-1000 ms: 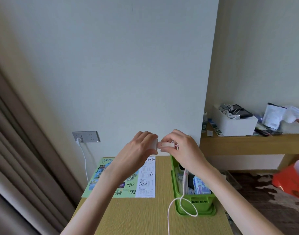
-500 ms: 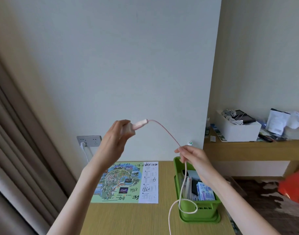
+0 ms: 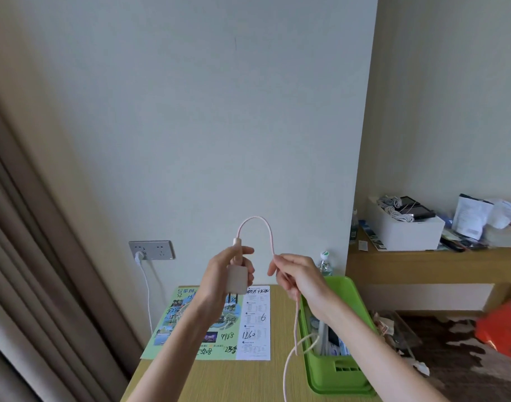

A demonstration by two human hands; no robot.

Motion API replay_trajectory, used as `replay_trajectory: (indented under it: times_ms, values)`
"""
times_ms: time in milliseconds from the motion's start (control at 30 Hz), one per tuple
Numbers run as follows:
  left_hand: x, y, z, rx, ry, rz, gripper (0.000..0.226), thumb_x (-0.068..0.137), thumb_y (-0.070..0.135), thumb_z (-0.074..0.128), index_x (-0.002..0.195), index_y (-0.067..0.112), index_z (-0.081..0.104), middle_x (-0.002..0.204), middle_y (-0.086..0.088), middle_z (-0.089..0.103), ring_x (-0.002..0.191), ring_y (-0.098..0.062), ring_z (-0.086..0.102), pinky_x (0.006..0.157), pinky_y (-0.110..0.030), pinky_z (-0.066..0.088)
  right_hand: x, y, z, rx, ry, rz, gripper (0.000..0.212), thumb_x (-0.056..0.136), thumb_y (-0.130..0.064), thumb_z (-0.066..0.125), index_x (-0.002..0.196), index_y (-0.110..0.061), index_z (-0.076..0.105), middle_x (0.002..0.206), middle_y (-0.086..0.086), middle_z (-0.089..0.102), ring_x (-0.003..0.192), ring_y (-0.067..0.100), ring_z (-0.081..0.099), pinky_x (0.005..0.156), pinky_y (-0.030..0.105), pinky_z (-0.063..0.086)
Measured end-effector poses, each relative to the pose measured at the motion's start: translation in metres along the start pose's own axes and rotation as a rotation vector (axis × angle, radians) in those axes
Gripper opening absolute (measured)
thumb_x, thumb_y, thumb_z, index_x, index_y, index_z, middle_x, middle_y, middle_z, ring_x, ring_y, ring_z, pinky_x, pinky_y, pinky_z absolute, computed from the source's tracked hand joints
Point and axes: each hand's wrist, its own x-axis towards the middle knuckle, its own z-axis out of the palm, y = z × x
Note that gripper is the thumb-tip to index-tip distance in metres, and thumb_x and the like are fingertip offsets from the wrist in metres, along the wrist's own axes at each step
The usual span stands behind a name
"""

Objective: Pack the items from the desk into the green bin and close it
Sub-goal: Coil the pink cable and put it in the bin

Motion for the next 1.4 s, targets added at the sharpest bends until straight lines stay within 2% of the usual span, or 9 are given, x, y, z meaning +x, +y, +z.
replay_trajectory:
  times_ms: [100,300,467,700,867,1000,1133,1267,1400]
  values:
    - [0.002,0.003,0.004,0.11,-0.014,0.05,0.037,0.084,0.048,0.066,0.099,0.015,0.072,0.063,-0.007,0.06,0.052,-0.018,0.054,0.048,-0.024,0.043,-0.001,0.0,0.002,0.034,-0.063,0.079,0.032,0.098,-0.026,0.052,0.074,-0.007,0.063,0.05,0.003,0.043,0.039,0.013,0.029,0.04,0.024,0.021]
    - [0.007,-0.003,0.018,0.172,0.027,0.154,0.007,0.084,0.03,0.073,0.081,0.024,0.075,0.069,0.004,0.067,0.057,-0.005,0.054,0.049,-0.015,0.042,-0.001,-0.004,0.005,0.036,-0.089,0.158,0.034,0.098,-0.028,0.048,0.068,-0.013,0.056,0.05,0.001,0.044,0.04,0.012,0.031,0.042,0.024,0.022]
    - [0.013,-0.004,0.023,0.26,0.046,0.131,0.017,0.082,0.03,0.075,0.065,0.027,0.074,0.055,0.014,0.06,0.049,-0.001,0.051,0.047,-0.012,0.04,0.0,-0.002,0.003,-0.023,-0.1,0.187,0.041,0.097,-0.037,0.048,0.062,-0.016,0.052,0.049,-0.001,0.045,0.042,0.013,0.034,0.041,0.021,0.025]
    - [0.017,-0.007,0.022,0.252,-0.002,0.009,0.027,0.082,0.037,0.072,0.085,0.01,0.075,0.057,0.01,0.059,0.049,-0.002,0.052,0.045,-0.012,0.039,0.001,0.002,-0.006,-0.013,-0.161,0.173,0.04,0.098,-0.037,0.049,0.066,-0.015,0.057,0.049,0.0,0.04,0.04,0.011,0.026,0.041,0.022,0.02]
    - [0.023,-0.006,0.02,0.107,0.031,0.01,0.021,0.086,0.032,0.07,0.074,0.015,0.074,0.068,0.006,0.064,0.056,-0.005,0.056,0.049,-0.02,0.046,0.0,0.007,-0.011,0.036,-0.173,0.156,0.036,0.097,-0.038,0.052,0.072,-0.012,0.06,0.053,0.001,0.042,0.043,0.01,0.03,0.042,0.02,0.023]
    - [0.024,-0.007,0.017,0.148,-0.061,-0.01,0.031,0.083,0.043,0.071,0.085,0.013,0.077,0.08,0.007,0.07,0.065,0.0,0.059,0.052,-0.02,0.046,0.0,0.007,-0.014,0.066,-0.211,0.148,0.036,0.097,-0.036,0.053,0.073,-0.011,0.06,0.053,0.002,0.035,0.04,0.009,0.025,0.039,0.018,0.022]
    - [0.022,-0.011,0.018,0.143,-0.145,0.007,0.024,0.076,0.037,0.078,0.08,0.014,0.075,0.077,-0.002,0.065,0.066,-0.01,0.058,0.05,-0.016,0.043,0.002,0.007,-0.012,0.042,-0.269,0.164,0.037,0.097,-0.038,0.053,0.073,-0.012,0.062,0.05,0.0,0.034,0.04,0.009,0.024,0.041,0.019,0.018]
    - [0.024,-0.014,0.014,0.071,-0.069,0.076,0.018,0.086,0.031,0.07,0.079,0.014,0.073,0.076,-0.001,0.061,0.06,-0.009,0.055,0.053,-0.022,0.046,0.004,0.015,-0.014,0.082,-0.282,0.164,0.037,0.094,-0.043,0.058,0.077,-0.011,0.063,0.055,-0.001,0.04,0.046,0.01,0.03,0.048,0.021,0.023]
    - [0.032,-0.008,0.001,-0.187,0.06,0.107,0.02,0.094,0.025,0.058,0.081,0.014,0.067,0.078,0.004,0.065,0.064,-0.007,0.056,0.056,-0.021,0.047,0.001,0.034,-0.026,0.127,-0.283,0.16,0.029,0.093,-0.039,0.06,0.084,-0.012,0.067,0.06,-0.003,0.045,0.054,0.011,0.038,0.058,0.021,0.033]
